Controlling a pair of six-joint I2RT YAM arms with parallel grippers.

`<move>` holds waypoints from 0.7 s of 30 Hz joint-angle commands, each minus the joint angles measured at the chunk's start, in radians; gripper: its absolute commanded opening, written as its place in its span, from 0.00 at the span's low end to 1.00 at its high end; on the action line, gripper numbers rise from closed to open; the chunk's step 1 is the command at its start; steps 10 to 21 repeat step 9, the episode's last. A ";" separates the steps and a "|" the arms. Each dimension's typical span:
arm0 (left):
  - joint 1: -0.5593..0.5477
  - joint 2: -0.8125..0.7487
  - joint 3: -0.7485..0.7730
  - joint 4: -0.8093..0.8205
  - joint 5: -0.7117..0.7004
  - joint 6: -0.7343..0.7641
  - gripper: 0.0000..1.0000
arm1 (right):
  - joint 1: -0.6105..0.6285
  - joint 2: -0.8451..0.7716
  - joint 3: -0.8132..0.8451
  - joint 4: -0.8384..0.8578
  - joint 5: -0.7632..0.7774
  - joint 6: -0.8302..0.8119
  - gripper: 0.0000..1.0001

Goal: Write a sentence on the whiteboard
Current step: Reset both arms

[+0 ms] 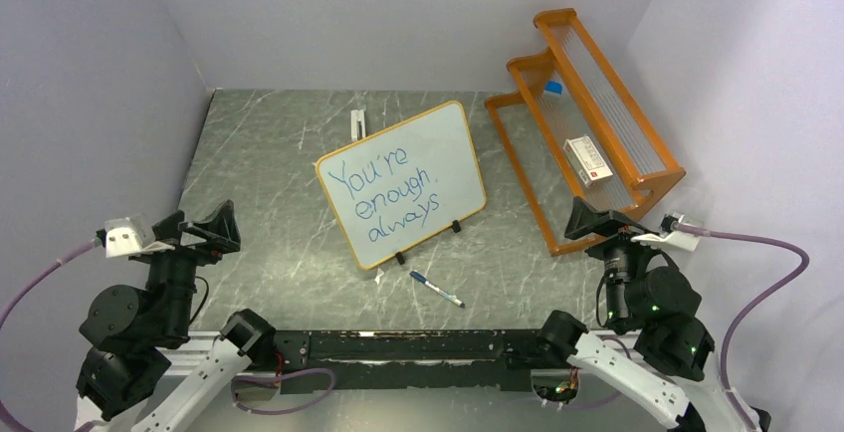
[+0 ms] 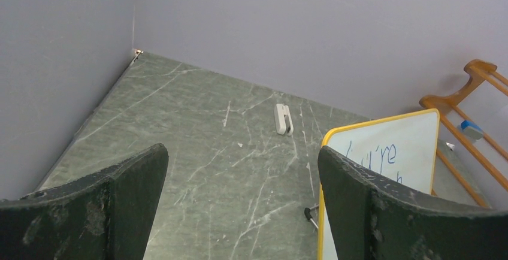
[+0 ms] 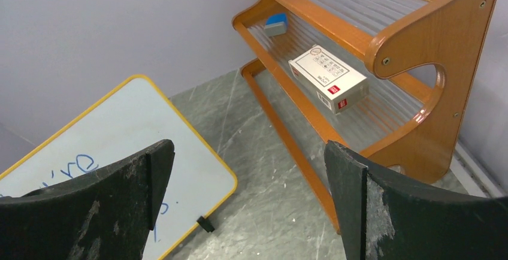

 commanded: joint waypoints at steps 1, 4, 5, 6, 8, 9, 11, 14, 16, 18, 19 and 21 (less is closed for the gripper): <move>0.005 0.007 -0.015 0.016 -0.028 -0.002 0.98 | -0.001 0.001 -0.011 0.031 0.007 -0.022 1.00; 0.006 0.007 -0.020 0.021 -0.030 -0.005 0.98 | -0.001 0.004 -0.011 0.034 0.006 -0.026 1.00; 0.006 0.007 -0.023 0.022 -0.030 -0.007 0.98 | -0.002 0.006 -0.008 0.031 0.010 -0.023 1.00; 0.006 0.006 -0.024 0.023 -0.030 -0.006 0.98 | -0.002 0.007 -0.006 0.028 0.010 -0.021 1.00; 0.005 0.007 -0.028 0.026 -0.029 -0.009 0.98 | -0.001 0.005 -0.002 0.024 0.013 -0.018 1.00; 0.005 0.008 -0.029 0.028 -0.026 -0.009 0.98 | -0.002 0.003 -0.004 0.022 0.014 -0.018 1.00; 0.005 0.008 -0.029 0.028 -0.026 -0.009 0.98 | -0.002 0.003 -0.004 0.022 0.014 -0.018 1.00; 0.005 0.008 -0.029 0.028 -0.026 -0.009 0.98 | -0.002 0.003 -0.004 0.022 0.014 -0.018 1.00; 0.005 0.008 -0.029 0.028 -0.026 -0.009 0.98 | -0.002 0.003 -0.004 0.022 0.014 -0.018 1.00; 0.005 0.008 -0.029 0.028 -0.026 -0.009 0.98 | -0.002 0.003 -0.004 0.022 0.014 -0.018 1.00; 0.005 0.008 -0.029 0.028 -0.026 -0.009 0.98 | -0.002 0.003 -0.004 0.022 0.014 -0.018 1.00; 0.005 0.008 -0.029 0.028 -0.026 -0.009 0.98 | -0.002 0.003 -0.004 0.022 0.014 -0.018 1.00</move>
